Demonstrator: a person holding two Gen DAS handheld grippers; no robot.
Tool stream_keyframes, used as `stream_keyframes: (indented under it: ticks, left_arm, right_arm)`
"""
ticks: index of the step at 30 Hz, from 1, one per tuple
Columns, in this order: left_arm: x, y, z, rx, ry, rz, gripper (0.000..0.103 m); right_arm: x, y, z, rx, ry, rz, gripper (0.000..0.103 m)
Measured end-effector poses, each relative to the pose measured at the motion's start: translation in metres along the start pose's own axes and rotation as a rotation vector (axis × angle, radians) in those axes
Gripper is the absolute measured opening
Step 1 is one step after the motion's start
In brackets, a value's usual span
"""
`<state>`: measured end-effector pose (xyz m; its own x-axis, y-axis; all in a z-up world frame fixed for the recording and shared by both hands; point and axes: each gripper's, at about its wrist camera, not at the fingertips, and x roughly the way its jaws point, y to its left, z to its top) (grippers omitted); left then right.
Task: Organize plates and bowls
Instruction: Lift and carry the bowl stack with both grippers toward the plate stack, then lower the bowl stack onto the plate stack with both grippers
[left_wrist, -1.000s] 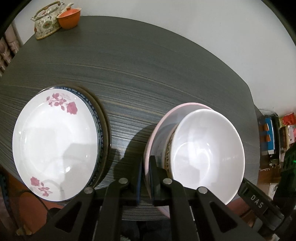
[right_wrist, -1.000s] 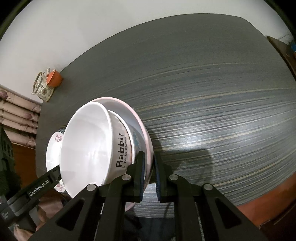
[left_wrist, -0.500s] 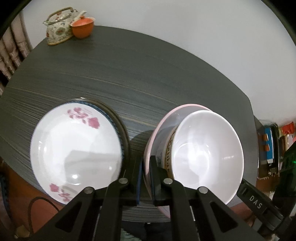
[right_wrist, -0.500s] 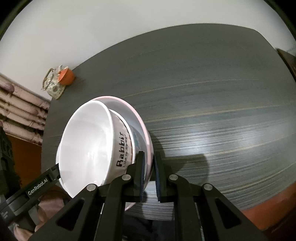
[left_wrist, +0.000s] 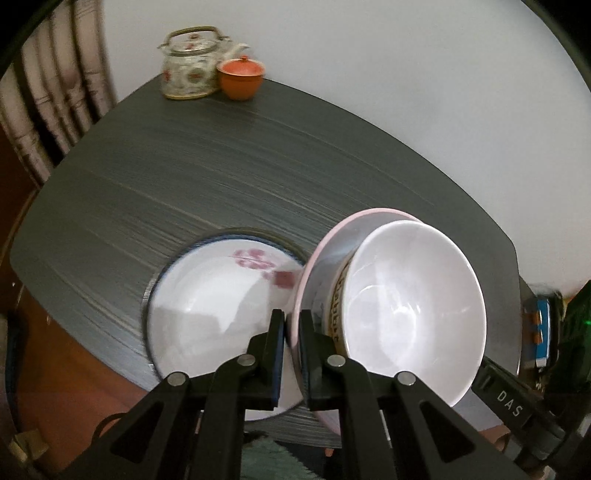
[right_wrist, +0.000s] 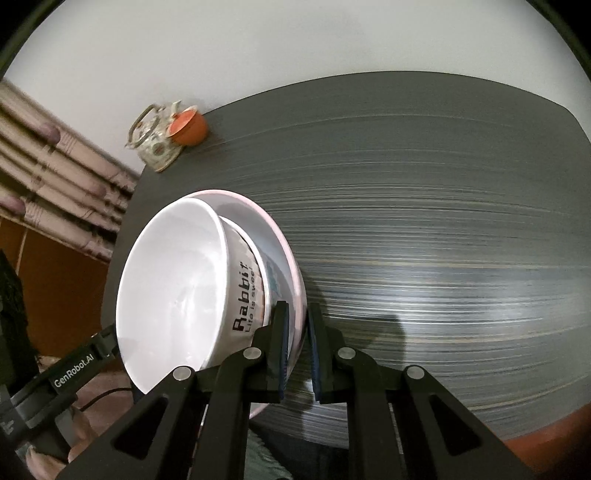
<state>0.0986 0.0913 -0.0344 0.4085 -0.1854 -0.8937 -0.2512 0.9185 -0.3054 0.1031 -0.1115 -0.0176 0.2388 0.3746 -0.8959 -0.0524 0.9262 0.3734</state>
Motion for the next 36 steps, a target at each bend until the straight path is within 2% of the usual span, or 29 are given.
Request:
stream_keyframes:
  ticks: [9, 17, 25, 33, 36]
  left_arm:
    - [-0.009, 0.063, 0.003, -0.086, -0.008, 0.033, 0.006]
    - [-0.002, 0.091, -0.002, -0.132, 0.015, 0.043, 0.006]
    - [0.011, 0.098, -0.001, -0.144, 0.035, 0.03, 0.006]
    - [0.007, 0.095, -0.006, -0.143, 0.015, 0.03, 0.006]
    - [0.003, 0.093, -0.008, -0.139, 0.009, 0.036, 0.008]
  right_arm:
    - [0.028, 0.045, -0.003, -0.067, 0.045, 0.012, 0.012]
    - [0.05, 0.069, -0.011, -0.097, 0.082, -0.002, 0.012]
    - [0.066, 0.074, -0.008, -0.093, 0.096, -0.02, 0.012]
    - [0.065, 0.073, -0.009, -0.094, 0.086, -0.016, 0.013]
    - [0.064, 0.071, -0.011, -0.092, 0.086, -0.022, 0.017]
